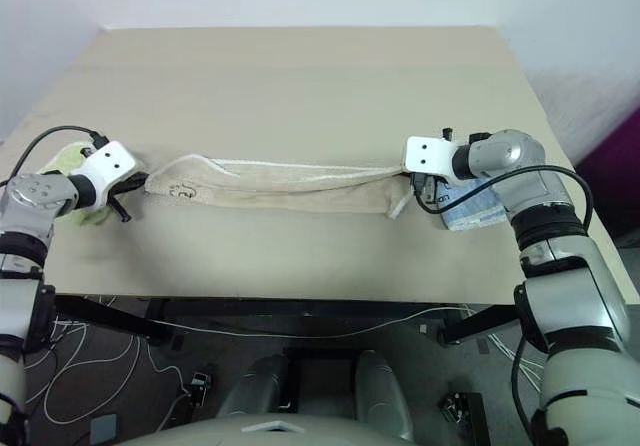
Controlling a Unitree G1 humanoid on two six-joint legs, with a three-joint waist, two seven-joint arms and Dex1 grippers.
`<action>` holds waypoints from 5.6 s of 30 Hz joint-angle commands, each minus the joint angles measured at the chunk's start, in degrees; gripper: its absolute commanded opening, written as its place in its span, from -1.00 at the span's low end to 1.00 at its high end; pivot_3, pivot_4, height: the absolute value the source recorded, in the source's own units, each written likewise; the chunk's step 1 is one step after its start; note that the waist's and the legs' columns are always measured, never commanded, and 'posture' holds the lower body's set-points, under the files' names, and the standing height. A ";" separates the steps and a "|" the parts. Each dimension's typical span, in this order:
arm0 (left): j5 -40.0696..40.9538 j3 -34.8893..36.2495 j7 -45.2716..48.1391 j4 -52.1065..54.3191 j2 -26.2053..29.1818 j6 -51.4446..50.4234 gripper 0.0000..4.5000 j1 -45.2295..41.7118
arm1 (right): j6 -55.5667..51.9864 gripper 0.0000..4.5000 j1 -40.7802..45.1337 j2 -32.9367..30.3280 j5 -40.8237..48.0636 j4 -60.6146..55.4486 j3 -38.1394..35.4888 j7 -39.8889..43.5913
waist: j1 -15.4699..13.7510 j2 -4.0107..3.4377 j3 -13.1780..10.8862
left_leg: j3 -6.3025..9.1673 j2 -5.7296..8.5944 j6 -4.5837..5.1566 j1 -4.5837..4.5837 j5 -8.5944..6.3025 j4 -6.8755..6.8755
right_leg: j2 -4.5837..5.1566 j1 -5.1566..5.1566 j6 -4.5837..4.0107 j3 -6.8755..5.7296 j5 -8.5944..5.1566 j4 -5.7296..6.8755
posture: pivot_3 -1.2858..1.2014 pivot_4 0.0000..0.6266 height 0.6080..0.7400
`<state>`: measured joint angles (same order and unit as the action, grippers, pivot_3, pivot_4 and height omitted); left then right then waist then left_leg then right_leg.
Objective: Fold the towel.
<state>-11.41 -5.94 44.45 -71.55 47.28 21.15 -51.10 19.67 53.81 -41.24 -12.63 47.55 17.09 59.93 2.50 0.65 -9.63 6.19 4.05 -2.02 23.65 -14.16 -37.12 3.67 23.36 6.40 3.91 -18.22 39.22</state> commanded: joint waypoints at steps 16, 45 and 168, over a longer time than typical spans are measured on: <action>-0.05 1.46 -4.20 -1.48 -0.51 -0.63 -0.73 -3.57 | 6.52 -0.90 4.77 1.90 -3.27 7.62 -0.24 -3.66 | 0.35 0.00 0.00 | 0.01 0.00 -0.01 0.01 0.01 0.01 | -0.01 0.02 0.00 0.00 0.00 0.01 | 0.03 -0.52 1.00; 12.20 14.08 2.05 4.24 -1.56 -1.80 1.00 -1.94 | -35.17 0.98 -18.33 -6.95 27.31 -38.54 -20.39 3.22 | -0.24 0.00 0.01 | 0.13 0.00 -0.01 0.19 0.01 -0.10 | 0.03 0.06 0.00 -0.07 0.00 0.00 | 0.03 -0.52 1.00; 33.46 15.72 24.06 50.55 -9.72 -24.68 1.00 14.25 | -112.17 0.80 -27.94 40.54 85.02 -62.80 -66.82 -81.10 | 0.28 0.05 0.08 | 0.17 -0.03 0.00 0.24 0.00 -0.01 | 0.10 0.14 -0.01 -0.02 0.01 0.01 | 0.03 -0.52 1.00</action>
<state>21.24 9.70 68.58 -23.19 37.12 -3.47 -36.74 -92.12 25.54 -1.33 68.02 -14.36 -49.03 -18.43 2.78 0.70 -9.55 6.36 4.02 -2.02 23.89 -14.15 -37.11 3.76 23.51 6.39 3.90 -18.21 39.24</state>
